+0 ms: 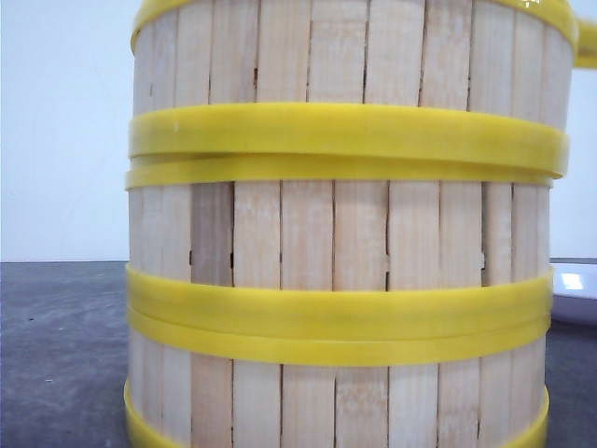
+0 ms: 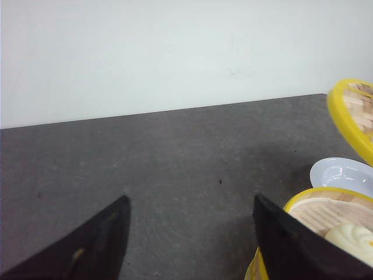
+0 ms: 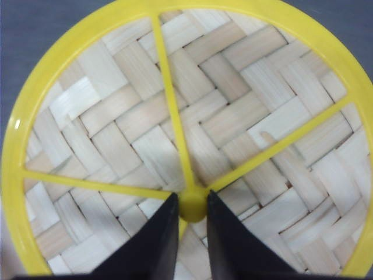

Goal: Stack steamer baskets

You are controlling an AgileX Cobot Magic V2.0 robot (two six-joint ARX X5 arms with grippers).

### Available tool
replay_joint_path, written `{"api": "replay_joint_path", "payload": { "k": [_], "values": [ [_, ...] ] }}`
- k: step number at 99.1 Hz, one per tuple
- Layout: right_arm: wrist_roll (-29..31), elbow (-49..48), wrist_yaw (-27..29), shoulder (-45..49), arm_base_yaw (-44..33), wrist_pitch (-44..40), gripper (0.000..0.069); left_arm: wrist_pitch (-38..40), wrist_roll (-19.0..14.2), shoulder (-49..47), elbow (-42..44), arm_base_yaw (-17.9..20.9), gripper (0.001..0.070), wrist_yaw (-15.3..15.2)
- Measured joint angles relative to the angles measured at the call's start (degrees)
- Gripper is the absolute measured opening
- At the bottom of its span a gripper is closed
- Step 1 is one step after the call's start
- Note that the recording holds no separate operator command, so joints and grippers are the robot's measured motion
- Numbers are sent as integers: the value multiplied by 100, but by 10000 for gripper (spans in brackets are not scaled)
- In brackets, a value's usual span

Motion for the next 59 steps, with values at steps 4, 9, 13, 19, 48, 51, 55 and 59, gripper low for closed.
{"api": "replay_joint_path", "payload": {
  "k": [4,9,13,19,48,51,55,59],
  "values": [
    [0,107,-83,-4,120,-289,50,0,0,0,0,0,397,0],
    [-4,131,-122,-17,273,-450,50,-2,0,0,0,0,397,-2],
    [-9,129,-127,-17,391,-452,50,4,0,0,0,0,397,0],
    [-4,105,-136,-15,568,-455,50,15,0,0,0,0,397,0],
    [304,103,-520,11,1766,-455,50,39,0,11,-2,0,397,0],
    [332,103,-516,24,1902,-455,50,39,0,11,-2,0,397,0],
    [372,103,-468,35,2076,-455,50,39,0,11,-2,0,397,0],
    [411,103,-374,52,2240,-455,50,37,0,11,-2,0,397,0]
  ]
}}
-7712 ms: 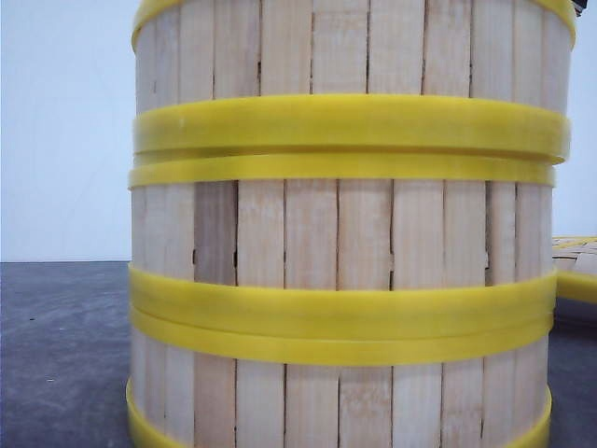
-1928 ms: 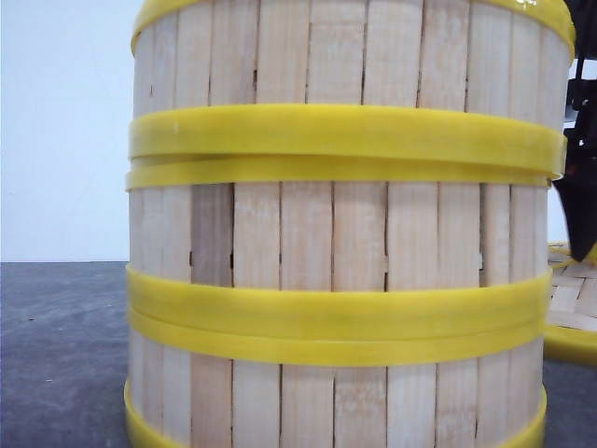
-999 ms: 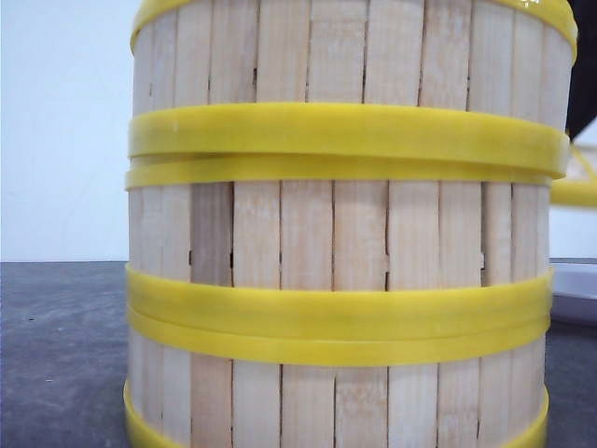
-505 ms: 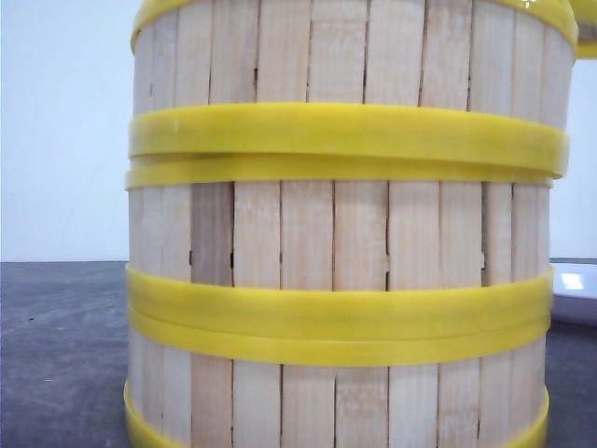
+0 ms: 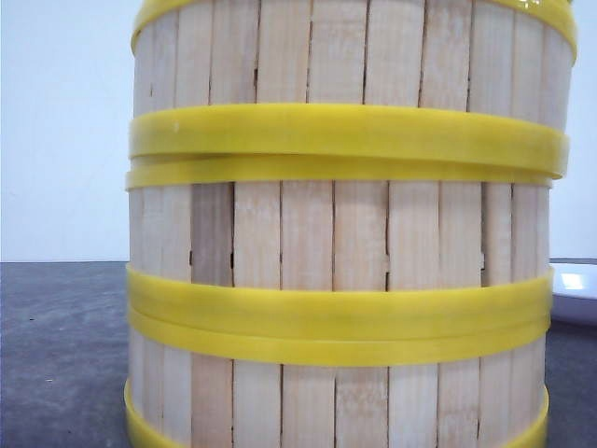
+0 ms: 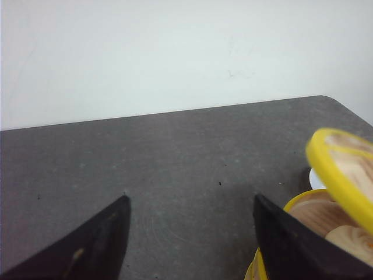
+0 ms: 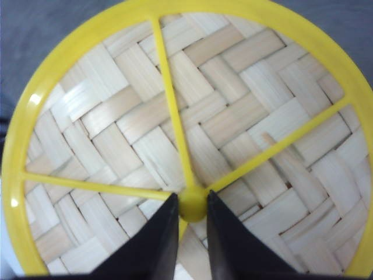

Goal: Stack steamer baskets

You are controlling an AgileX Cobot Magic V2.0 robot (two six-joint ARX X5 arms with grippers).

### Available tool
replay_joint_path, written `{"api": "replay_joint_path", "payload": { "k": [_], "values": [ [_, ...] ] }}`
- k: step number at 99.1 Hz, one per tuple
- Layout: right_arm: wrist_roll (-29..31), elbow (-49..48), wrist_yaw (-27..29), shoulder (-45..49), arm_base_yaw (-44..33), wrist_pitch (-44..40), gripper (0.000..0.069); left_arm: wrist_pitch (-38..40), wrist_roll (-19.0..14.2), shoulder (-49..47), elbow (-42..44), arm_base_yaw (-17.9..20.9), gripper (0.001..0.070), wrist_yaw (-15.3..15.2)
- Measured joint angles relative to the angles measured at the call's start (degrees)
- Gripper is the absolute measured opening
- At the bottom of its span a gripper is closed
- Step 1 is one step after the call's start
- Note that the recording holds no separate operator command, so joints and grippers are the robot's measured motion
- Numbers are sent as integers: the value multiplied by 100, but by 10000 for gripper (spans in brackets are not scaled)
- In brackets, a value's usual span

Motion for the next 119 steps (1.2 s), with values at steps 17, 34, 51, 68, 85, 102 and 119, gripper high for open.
{"api": "replay_joint_path", "payload": {
  "k": [17,34,51,68,85,102,119],
  "values": [
    [105,-9,251,175,299,0,50,2,0,0,0,0,397,0],
    [175,-214,236,402,413,0,50,0,0,0,0,0,397,0],
    [184,-599,144,457,614,-2,50,2,0,0,0,0,397,0],
    [186,-632,155,457,662,-2,50,2,0,0,0,0,397,0],
    [184,-632,155,457,664,-2,50,2,0,0,0,0,397,0],
    [181,-627,195,544,804,0,50,2,0,0,0,0,397,0],
    [162,-568,284,649,951,0,50,2,0,0,0,0,397,0]
  ]
}}
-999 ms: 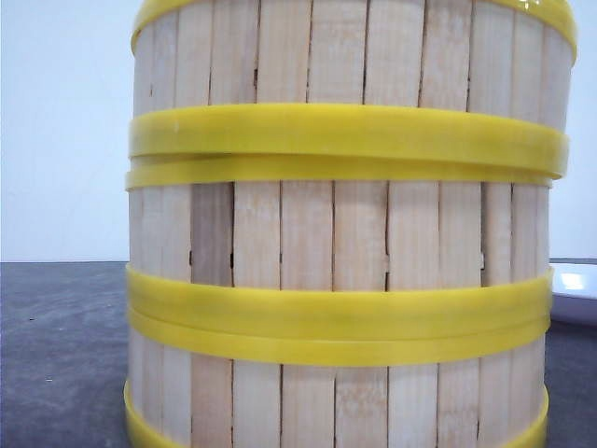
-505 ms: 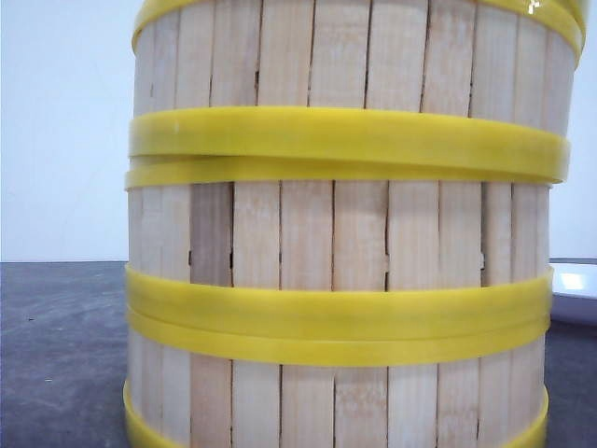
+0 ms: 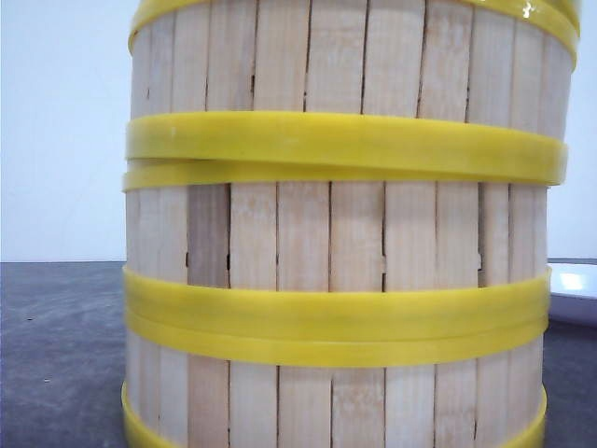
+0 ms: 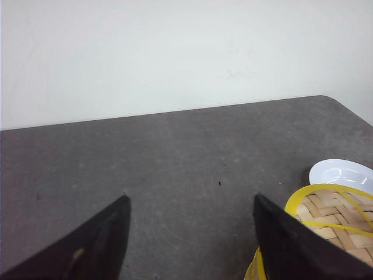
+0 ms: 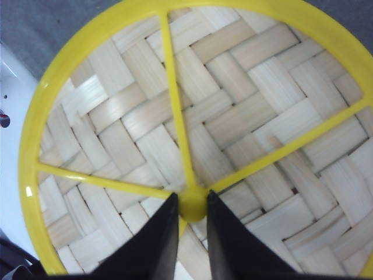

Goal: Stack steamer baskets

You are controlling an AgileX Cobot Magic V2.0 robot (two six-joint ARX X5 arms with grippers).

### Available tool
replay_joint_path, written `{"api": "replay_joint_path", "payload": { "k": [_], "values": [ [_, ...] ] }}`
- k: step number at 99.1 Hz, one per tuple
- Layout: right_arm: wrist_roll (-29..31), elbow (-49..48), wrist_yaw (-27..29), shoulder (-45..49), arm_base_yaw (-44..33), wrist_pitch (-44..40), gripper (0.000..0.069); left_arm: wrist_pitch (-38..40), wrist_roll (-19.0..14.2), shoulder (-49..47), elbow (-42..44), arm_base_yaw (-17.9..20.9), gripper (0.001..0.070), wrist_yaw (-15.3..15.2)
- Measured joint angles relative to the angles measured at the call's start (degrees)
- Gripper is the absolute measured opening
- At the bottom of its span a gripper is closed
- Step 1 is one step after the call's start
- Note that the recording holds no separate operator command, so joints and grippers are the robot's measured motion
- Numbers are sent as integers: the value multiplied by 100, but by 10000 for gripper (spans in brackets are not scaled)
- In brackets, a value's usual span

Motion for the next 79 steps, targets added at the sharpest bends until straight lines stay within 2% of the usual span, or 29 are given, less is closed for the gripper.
{"api": "replay_joint_path", "payload": {
  "k": [62,67,79],
  "values": [
    [-39,37,107,50,184,0,53,0,0,7,0,0,397,0],
    [-68,37,105,52,186,2,74,0,0,11,0,0,397,-2],
    [-74,61,-15,61,203,57,187,0,0,44,0,0,397,-2]
  ]
}}
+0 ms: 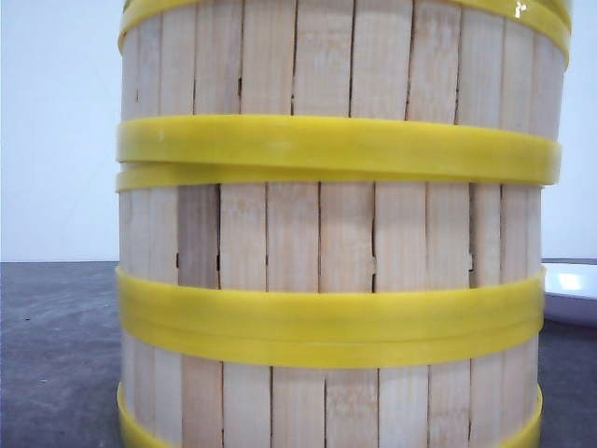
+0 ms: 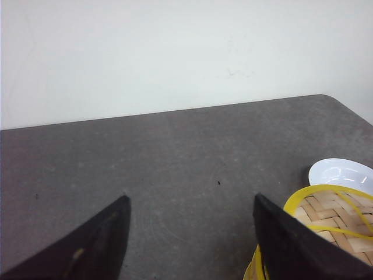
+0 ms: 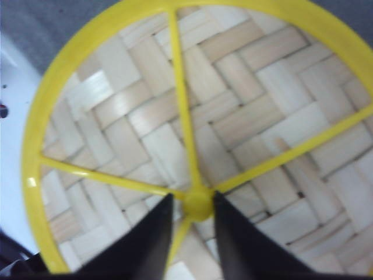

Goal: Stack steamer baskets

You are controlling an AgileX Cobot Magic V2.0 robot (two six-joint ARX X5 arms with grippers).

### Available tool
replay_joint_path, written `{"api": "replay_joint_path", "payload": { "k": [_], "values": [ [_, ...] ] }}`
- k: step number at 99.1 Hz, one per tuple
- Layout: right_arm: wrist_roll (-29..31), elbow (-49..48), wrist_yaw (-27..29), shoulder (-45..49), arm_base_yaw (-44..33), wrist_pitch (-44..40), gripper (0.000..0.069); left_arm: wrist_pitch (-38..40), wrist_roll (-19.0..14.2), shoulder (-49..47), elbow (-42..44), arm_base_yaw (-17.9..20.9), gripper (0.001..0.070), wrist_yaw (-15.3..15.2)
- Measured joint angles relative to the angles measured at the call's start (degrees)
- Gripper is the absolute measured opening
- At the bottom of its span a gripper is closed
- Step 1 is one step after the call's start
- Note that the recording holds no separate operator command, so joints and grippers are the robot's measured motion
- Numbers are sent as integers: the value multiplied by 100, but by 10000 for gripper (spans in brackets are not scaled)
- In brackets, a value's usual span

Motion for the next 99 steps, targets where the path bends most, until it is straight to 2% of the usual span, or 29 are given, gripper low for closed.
{"api": "replay_joint_path", "payload": {
  "k": [8,25,34,54,60,64,68,75,79,89,99],
  "values": [
    [0,28,-15,11,26,28,219,0,0,24,-2,0,397,2],
    [-96,177,-120,116,46,319,234,0,0,31,-2,0,397,-13],
    [-223,339,-109,201,66,332,235,0,2,31,-2,0,397,-149],
    [-710,857,577,-2,57,647,232,101,4,31,-13,0,396,-538],
    [-872,857,809,-179,52,855,168,223,7,31,-46,0,383,-621],
    [-981,857,949,-304,46,1053,98,332,11,31,-79,0,345,-704],
    [-1091,855,1088,-439,48,1274,55,402,26,31,-120,0,281,-793],
    [-1311,789,1287,-739,48,1679,22,496,59,-15,-258,0,118,-960],
    [-1447,643,1381,-968,48,1945,14,562,83,-79,-389,0,69,-1051],
    [-1751,-149,1567,-1718,-15,2706,7,824,122,-424,-949,0,25,-1266],
    [-2000,-1589,1814,-2691,-221,3840,6,1320,170,-1051,-1814,0,19,-1316]
  ]
}}
